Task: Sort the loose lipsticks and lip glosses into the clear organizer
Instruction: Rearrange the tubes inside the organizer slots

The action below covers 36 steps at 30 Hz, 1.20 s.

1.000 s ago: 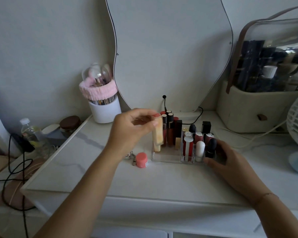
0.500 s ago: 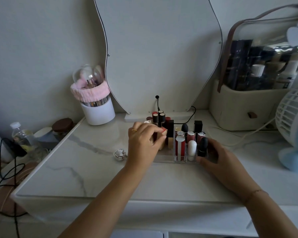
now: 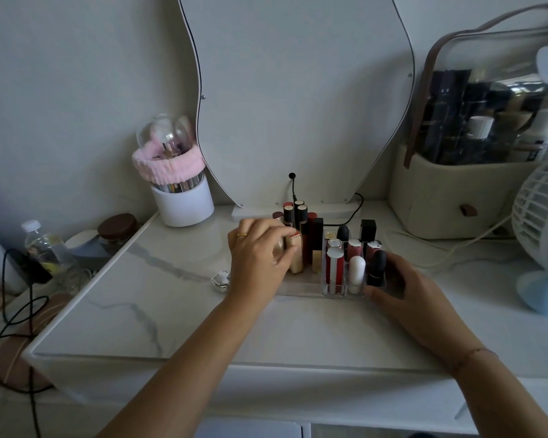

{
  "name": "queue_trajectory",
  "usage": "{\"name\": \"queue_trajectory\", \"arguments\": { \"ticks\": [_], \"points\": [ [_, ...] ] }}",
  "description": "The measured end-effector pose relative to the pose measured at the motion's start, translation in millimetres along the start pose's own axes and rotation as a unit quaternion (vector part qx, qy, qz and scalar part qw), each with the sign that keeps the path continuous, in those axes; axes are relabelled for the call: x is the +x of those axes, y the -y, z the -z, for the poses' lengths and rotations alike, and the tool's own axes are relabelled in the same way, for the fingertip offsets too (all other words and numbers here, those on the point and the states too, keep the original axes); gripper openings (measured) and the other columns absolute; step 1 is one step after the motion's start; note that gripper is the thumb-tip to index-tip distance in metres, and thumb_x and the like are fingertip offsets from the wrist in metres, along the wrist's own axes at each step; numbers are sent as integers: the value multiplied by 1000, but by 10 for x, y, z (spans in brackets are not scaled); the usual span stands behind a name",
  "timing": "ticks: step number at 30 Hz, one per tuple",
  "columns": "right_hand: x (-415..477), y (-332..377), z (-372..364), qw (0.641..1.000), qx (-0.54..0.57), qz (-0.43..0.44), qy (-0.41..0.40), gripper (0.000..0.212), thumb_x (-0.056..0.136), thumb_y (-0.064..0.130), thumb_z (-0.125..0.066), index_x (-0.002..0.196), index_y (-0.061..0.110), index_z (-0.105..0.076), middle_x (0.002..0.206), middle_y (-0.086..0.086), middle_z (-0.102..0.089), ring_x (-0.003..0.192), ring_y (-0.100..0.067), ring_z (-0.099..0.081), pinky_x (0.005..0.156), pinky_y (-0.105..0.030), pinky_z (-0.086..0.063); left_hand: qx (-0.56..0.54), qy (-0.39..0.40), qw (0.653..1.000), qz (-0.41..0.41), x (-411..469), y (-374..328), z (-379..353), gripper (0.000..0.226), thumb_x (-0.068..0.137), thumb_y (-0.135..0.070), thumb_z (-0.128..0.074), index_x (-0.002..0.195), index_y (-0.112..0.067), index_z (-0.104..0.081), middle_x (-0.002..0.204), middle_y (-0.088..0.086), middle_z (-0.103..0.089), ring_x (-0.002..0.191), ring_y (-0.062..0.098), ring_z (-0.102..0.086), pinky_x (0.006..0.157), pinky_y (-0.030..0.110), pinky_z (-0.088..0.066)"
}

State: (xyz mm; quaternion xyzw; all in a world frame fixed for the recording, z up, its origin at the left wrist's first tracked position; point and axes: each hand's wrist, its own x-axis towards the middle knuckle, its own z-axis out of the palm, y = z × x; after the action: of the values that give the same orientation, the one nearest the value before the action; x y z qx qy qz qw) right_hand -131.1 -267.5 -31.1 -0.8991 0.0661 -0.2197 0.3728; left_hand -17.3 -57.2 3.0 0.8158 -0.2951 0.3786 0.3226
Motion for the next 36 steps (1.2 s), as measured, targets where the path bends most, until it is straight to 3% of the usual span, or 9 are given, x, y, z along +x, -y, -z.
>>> {"name": "queue_trajectory", "arguments": {
  "ticks": [5,17,24,28,31,33,36],
  "points": [
    [-2,-1,2,1000,2,1,2,58,75,37,-71,127,33,-47,104,20,-55,94,-1,-53,71,-7,-35,-5,13,1000,-18,7,49,11,21,69,-14,-78,90,-18,-74,94,-4,-70,96,14,-46,80,31,-30],
    [6,-13,-6,1000,1,3,2,56,74,37,-71,124,37,-47,100,24,-55,92,1,-54,71,-7,-36,-2,59,998,-27,-17,79,69,32,68,-11,-78,99,-17,-72,105,2,-66,102,16,-43,84,26,-25],
    [9,-31,-6,1000,3,0,3,57,75,34,-72,126,34,-48,106,16,-60,96,-5,-57,72,-13,-39,4,62,998,-31,-51,98,107,41,68,-18,-80,107,-18,-69,107,1,-64,102,21,-51,86,28,-27],
    [9,-29,0,1000,-5,-3,6,58,75,34,-72,128,32,-47,108,14,-60,97,-6,-57,72,-13,-39,0,36,999,-3,-20,191,252,36,77,-34,-67,110,-19,-67,108,-2,-63,103,18,-53,88,31,-31],
    [8,-22,-1,1000,-8,-3,6,59,76,34,-72,129,31,-47,109,14,-59,98,-6,-56,75,-18,-39,-46,17,997,67,-37,468,481,19,82,-24,-68,101,-22,-68,102,-11,-64,99,11,-56,90,28,-40],
    [6,-21,0,1000,-7,-3,5,59,76,34,-72,129,31,-47,109,14,-59,98,-6,-56,76,-19,-40,-100,85,979,154,-97,668,639,19,83,-18,-69,96,-31,-66,96,-20,-65,92,1,-58,84,18,-41],
    [3,-15,1,1000,-9,-7,6,58,76,36,-71,129,32,-47,107,16,-58,97,-5,-55,72,-14,-38,-145,245,926,247,-225,863,774,30,79,-19,-74,103,-33,-65,99,-15,-67,93,-6,-60,86,22,-44]
  ]
}}
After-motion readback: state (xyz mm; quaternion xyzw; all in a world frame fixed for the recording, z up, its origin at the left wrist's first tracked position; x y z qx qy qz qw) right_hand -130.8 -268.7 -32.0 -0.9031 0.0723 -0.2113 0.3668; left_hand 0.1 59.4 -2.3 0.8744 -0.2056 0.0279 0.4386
